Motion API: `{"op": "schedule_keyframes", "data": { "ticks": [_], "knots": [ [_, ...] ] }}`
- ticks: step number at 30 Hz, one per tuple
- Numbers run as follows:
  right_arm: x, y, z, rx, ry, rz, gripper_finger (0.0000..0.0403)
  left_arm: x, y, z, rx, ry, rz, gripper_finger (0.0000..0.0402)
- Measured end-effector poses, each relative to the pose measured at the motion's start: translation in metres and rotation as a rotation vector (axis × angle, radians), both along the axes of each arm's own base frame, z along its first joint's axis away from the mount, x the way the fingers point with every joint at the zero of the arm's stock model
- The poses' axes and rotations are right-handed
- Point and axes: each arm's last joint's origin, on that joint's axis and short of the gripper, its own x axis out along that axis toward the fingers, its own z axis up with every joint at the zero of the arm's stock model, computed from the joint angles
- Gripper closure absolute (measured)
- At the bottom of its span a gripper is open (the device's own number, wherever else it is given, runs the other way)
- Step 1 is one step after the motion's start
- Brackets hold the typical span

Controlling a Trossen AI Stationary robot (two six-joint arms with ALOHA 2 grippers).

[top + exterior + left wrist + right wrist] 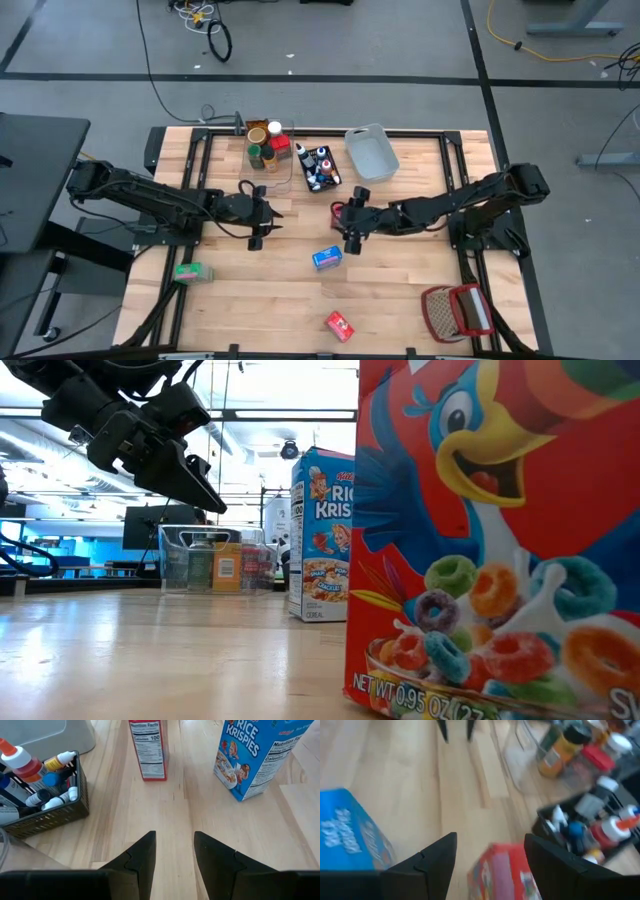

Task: Pick & Place Kitchen Items
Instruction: Put the top red cereal box into the gray bin

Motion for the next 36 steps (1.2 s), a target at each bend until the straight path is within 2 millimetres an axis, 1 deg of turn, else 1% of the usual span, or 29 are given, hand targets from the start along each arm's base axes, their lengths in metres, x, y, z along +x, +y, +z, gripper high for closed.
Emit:
{"op": "schedule_keyframes", "data": {
  "ticks": [5,10,14,19,22,25,28,32,36],
  "knots": [
    [0.003,0.002,0.004,-0.022,-0.031,0.055,0.0158,0.000,0.000,0.000,0.015,0.001,-0.010,0.0260],
    [-0.002,-0.011,-0.003,-0.053,0.071,0.032,0.0158,0.000,0.000,0.000,0.015,0.001,-0.010,0.0260],
    [-0.005,-0.022,-0.006,-0.023,0.114,-0.032,0.0158,0.000,0.000,0.000,0.016,0.001,-0.011,0.0260],
    [-0.004,-0.030,-0.006,0.000,0.111,-0.051,0.0158,0.000,0.000,0.000,0.018,0.001,-0.012,0.0260],
    [-0.006,-0.035,-0.012,0.068,0.127,-0.065,0.0158,0.000,0.000,0.000,0.018,0.001,-0.012,0.0260],
    [-0.009,-0.037,-0.020,0.136,0.144,-0.050,0.0158,0.000,0.000,0.000,0.018,0.001,-0.012,0.0260],
    [-0.008,-0.035,-0.020,0.139,0.128,-0.032,0.0158,0.000,0.000,0.000,0.016,0.001,-0.010,0.0260],
    [-0.009,-0.037,-0.020,0.126,0.135,-0.033,0.0173,0.000,0.000,0.000,0.017,0.001,-0.011,0.0260],
    [-0.014,-0.042,-0.025,0.111,0.207,-0.043,0.0209,0.000,0.000,0.000,0.036,0.003,-0.024,0.0260]
  ]
}}
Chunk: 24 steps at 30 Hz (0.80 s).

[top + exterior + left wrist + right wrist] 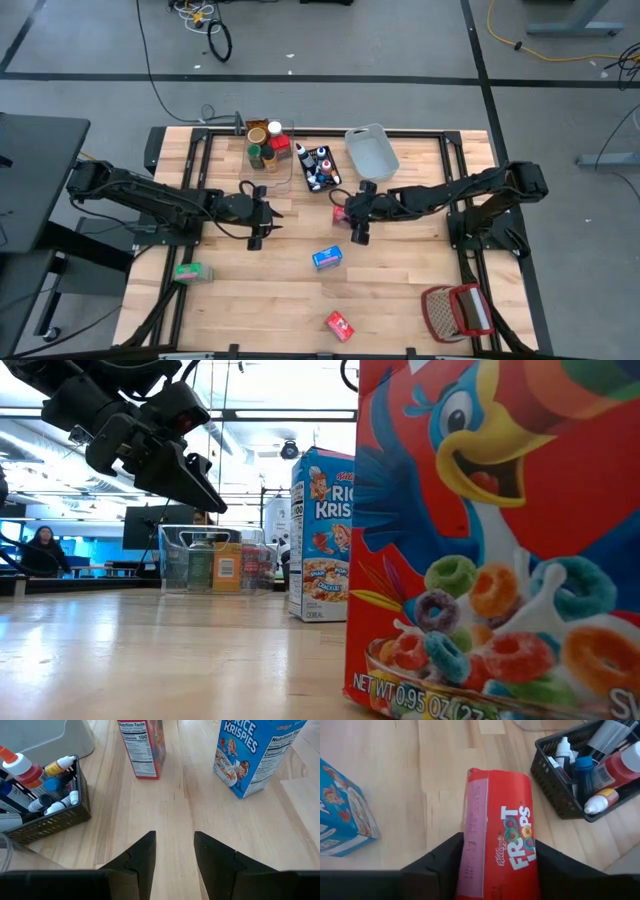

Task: Pick & Place Kitchen Items
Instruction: Put the top red cereal box into the gray bin

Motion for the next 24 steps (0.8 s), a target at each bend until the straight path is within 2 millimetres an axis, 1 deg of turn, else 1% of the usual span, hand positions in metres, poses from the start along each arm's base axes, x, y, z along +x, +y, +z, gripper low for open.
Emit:
{"op": "schedule_keyframes", "data": {
  "ticks": [4,7,11,14,16,20,24],
  "knots": [
    [0.001,-0.003,0.001,0.012,-0.009,0.004,0.0243,0.000,0.000,0.000,0.002,0.000,0.002,0.0260],
    [0.000,-0.004,0.004,0.024,-0.024,0.019,0.0253,0.000,0.000,0.000,0.000,0.000,0.004,0.0260],
    [-0.005,-0.008,0.019,0.013,-0.074,0.021,0.0252,0.000,0.000,0.000,0.001,-0.002,0.005,0.0260],
    [-0.014,-0.011,0.039,-0.046,-0.136,0.002,0.0251,0.000,0.001,0.000,0.018,-0.008,0.042,0.0260],
    [-0.024,-0.017,0.054,-0.106,-0.173,-0.058,0.0251,0.000,0.002,0.001,0.008,-0.017,0.082,0.0260],
    [-0.043,-0.030,0.080,-0.237,-0.255,-0.246,0.0250,0.000,0.003,0.001,-0.025,-0.025,0.124,0.0260],
    [-0.056,-0.049,0.093,-0.287,-0.306,-0.429,0.0250,0.001,0.002,0.001,-0.023,-0.031,0.122,0.0260]
  ]
}}
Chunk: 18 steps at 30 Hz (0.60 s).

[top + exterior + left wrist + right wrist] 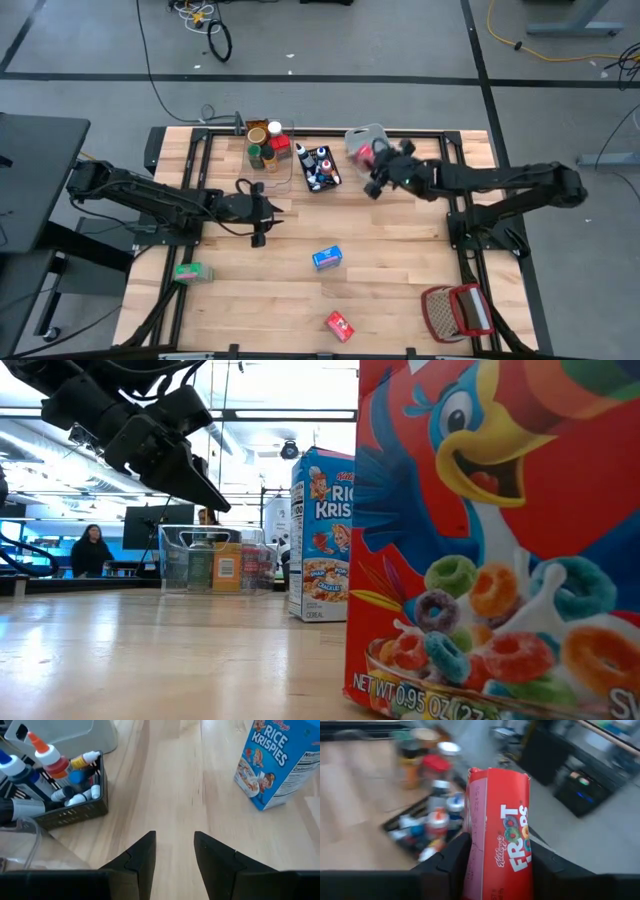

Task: Pick & Place Kitchen Items
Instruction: Put the top red cereal box into the gray bin

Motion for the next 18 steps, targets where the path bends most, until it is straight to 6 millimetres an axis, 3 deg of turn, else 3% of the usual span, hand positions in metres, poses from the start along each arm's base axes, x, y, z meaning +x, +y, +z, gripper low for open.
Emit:
{"op": "schedule_keyframes", "data": {
  "ticks": [5,18],
  "knots": [
    [-0.002,-0.028,-0.006,0.025,-0.005,-0.133,0.0250,0.001,0.000,0.002,0.048,-0.014,-0.032,0.0260],
    [0.009,-0.095,-0.060,0.102,0.149,-0.360,0.0250,0.001,0.000,0.002,0.161,0.011,-0.105,0.0260]
  ]
}}
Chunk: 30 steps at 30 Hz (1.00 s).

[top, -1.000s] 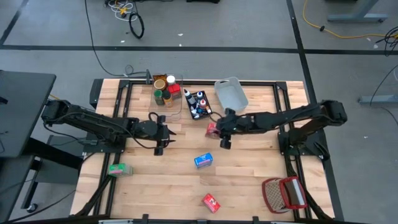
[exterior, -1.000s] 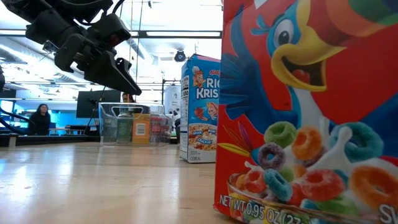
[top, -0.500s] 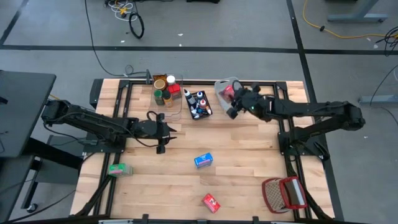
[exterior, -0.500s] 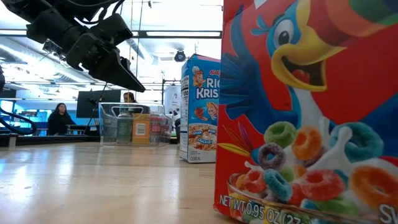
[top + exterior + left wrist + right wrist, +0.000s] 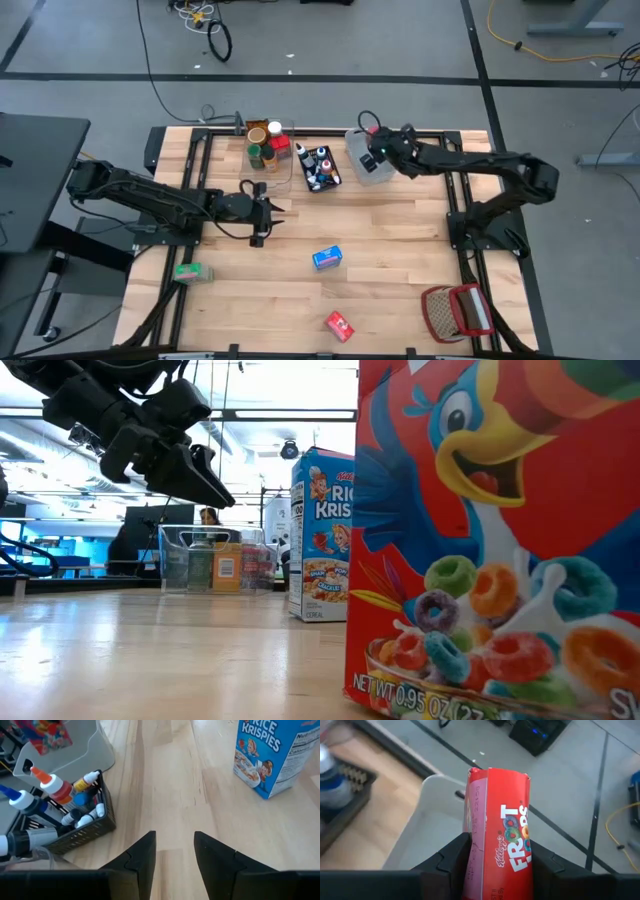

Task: Pick & Place Kitchen Items
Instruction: Put the top red cereal box into the gray bin, then put the blue cereal box into the gray bin

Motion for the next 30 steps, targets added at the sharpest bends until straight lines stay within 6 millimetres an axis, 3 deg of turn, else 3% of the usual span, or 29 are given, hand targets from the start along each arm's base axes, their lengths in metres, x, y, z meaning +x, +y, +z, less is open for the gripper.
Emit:
{"op": "schedule_keyframes", "data": {
  "ticks": [16,30],
  "knots": [
    [-0.005,-0.055,-0.038,0.116,-0.030,-0.080,0.0247,0.000,0.000,0.000,0.020,0.001,-0.013,0.0260],
    [-0.003,-0.060,-0.029,-0.004,-0.036,-0.109,0.0152,0.000,0.000,0.000,0.020,0.001,-0.013,0.0260]
  ]
}}
